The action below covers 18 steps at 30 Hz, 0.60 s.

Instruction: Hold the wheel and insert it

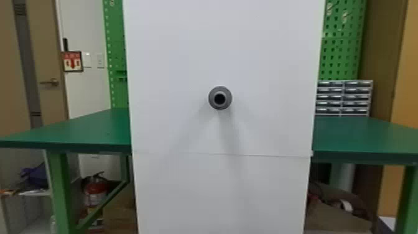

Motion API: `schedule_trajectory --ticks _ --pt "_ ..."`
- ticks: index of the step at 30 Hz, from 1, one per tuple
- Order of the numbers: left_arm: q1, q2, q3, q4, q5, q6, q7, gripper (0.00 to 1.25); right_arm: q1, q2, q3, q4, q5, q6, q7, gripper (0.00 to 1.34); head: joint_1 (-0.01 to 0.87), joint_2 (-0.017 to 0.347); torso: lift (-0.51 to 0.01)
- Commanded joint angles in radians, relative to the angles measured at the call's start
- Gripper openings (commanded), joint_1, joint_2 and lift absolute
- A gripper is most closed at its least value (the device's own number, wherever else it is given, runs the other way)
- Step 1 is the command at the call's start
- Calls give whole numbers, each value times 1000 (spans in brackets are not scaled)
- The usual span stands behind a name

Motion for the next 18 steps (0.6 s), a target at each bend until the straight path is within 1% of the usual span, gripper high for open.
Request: schedule_trajectory --ticks 1,12,18 --pt "0 0 2 1 1 -3 0 1103 1 1 0 2 -1 0 0 137 179 100 -494" --pt "-2 0 0 1 1 -7 0 1103 -2 -2 6 0 -21 -2 0 137 179 100 -494" --pt "-3 0 2 1 2 -9 0 1103 -2 -10 11 -40 -41 25 0 137 179 100 -494"
